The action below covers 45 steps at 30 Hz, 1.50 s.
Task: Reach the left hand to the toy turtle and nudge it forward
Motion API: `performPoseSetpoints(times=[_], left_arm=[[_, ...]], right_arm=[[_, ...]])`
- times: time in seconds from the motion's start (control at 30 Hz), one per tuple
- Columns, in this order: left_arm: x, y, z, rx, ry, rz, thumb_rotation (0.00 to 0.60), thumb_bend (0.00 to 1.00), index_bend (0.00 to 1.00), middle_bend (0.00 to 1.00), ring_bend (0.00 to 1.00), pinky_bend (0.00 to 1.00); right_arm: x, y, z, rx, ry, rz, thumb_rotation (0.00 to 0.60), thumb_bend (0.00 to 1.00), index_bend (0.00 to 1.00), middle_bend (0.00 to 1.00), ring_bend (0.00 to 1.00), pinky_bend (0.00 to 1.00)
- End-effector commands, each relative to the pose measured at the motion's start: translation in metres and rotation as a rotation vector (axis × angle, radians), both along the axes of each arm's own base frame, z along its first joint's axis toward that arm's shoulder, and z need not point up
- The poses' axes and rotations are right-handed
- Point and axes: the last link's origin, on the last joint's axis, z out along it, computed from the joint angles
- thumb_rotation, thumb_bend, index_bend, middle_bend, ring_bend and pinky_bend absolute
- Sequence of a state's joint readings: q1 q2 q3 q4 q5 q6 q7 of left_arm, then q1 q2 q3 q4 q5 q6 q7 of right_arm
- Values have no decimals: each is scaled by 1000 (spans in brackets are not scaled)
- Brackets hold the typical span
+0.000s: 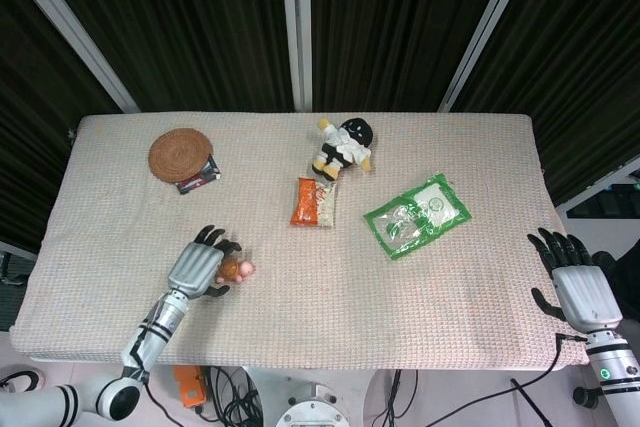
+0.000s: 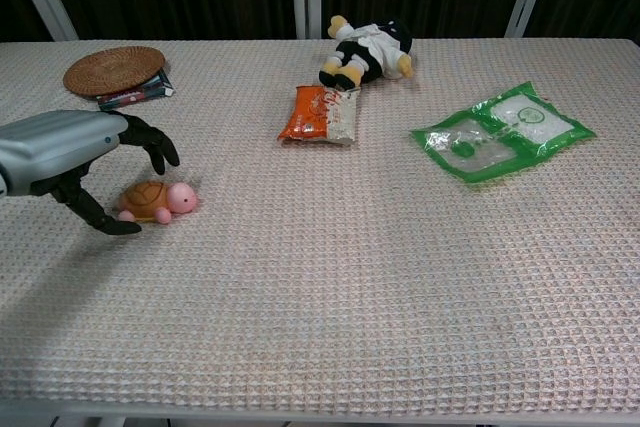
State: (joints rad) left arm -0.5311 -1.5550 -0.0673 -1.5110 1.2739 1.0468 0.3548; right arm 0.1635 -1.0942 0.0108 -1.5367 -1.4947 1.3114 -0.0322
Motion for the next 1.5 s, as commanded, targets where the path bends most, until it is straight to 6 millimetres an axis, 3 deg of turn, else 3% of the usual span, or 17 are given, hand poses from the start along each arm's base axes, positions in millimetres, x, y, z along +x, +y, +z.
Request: performPoseSetpoints(times=[0.03, 0.23, 0.37, 0.5, 0.83, 0.9, 0.93, 1.0, 1.1, 1.27, 1.5], left_arm=[[0, 0, -1, -3, 10, 6, 600, 142, 282, 327, 86, 82], [-2, 4, -7, 19, 17, 17, 600, 216, 382, 401, 126, 102], [-2, 7, -10, 59, 35, 7, 600, 313, 560, 559, 221, 162], [-3, 7, -13, 88, 47, -13, 600, 327, 720, 723, 352, 248], [-4, 6, -12, 82, 32, -4, 600, 335, 789, 804, 462, 271], [-4, 5, -11, 71, 16, 4, 600, 316, 750, 770, 450, 266], [-5, 4, -11, 49, 22, 9, 600, 278, 666, 704, 414, 247], [-6, 1, -7, -13, 34, 10, 600, 153, 364, 455, 237, 160], [-4, -1, 4, -12, 22, -8, 600, 55, 141, 178, 34, 79], [-7, -10, 29, 60, -38, -26, 600, 9, 56, 3, 0, 48], [-45, -43, 96, 249, -45, -36, 600, 21, 52, 1, 0, 17]], right_arm=[[0, 0, 0, 1, 0, 0, 600, 283, 0, 0, 0, 0], [-1, 0, 1, -2, 0, -3, 600, 282, 0, 0, 0, 0], [-1, -1, 0, 0, -1, -6, 600, 283, 0, 0, 0, 0], [-2, -1, 0, 0, -1, -9, 600, 283, 0, 0, 0, 0], [-1, 0, 1, -1, -1, -4, 600, 283, 0, 0, 0, 0], [-1, -1, 1, -2, -1, -2, 600, 282, 0, 0, 0, 0], [-1, -1, 1, -2, -1, -2, 600, 282, 0, 0, 0, 0], [0, -1, 1, -3, -1, 0, 600, 282, 0, 0, 0, 0], [1, -1, 1, -3, 1, 3, 600, 283, 0, 0, 0, 0], [6, 0, -3, 6, -2, 13, 600, 282, 0, 0, 0, 0], [13, -3, -11, 17, -5, 29, 600, 281, 0, 0, 0, 0]])
